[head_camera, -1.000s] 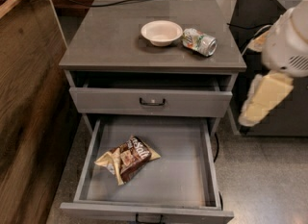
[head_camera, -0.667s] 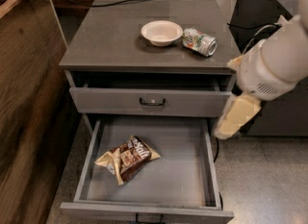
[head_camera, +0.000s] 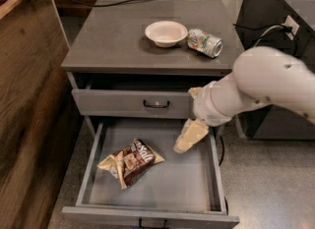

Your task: Pick brown chip bag from middle drawer and place on counter

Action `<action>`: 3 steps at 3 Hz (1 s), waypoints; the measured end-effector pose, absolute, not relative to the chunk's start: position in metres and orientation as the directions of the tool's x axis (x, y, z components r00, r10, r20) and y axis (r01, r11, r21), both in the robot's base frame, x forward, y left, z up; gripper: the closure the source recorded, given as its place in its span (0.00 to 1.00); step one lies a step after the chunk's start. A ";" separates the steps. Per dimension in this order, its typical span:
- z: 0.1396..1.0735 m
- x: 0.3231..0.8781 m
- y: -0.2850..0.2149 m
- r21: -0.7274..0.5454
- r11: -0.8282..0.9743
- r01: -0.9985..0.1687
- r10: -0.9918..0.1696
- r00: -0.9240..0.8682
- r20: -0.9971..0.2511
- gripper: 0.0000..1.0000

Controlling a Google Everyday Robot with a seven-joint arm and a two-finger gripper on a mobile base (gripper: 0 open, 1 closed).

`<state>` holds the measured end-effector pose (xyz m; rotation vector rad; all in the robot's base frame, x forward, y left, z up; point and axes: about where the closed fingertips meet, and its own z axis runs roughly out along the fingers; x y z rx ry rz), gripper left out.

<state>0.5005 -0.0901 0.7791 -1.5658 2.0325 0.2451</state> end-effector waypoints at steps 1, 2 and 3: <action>0.710 0.533 -0.044 -0.159 0.281 -0.947 -0.790 -0.134 -0.598 0.00; 0.710 0.533 -0.044 -0.159 0.281 -0.947 -0.790 -0.134 -0.598 0.00; 0.683 0.533 -0.036 -0.143 0.279 -0.949 -0.790 -0.143 -0.597 0.00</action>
Offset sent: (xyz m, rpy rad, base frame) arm 0.0239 0.0394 -0.0513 0.0621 -0.0012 0.0437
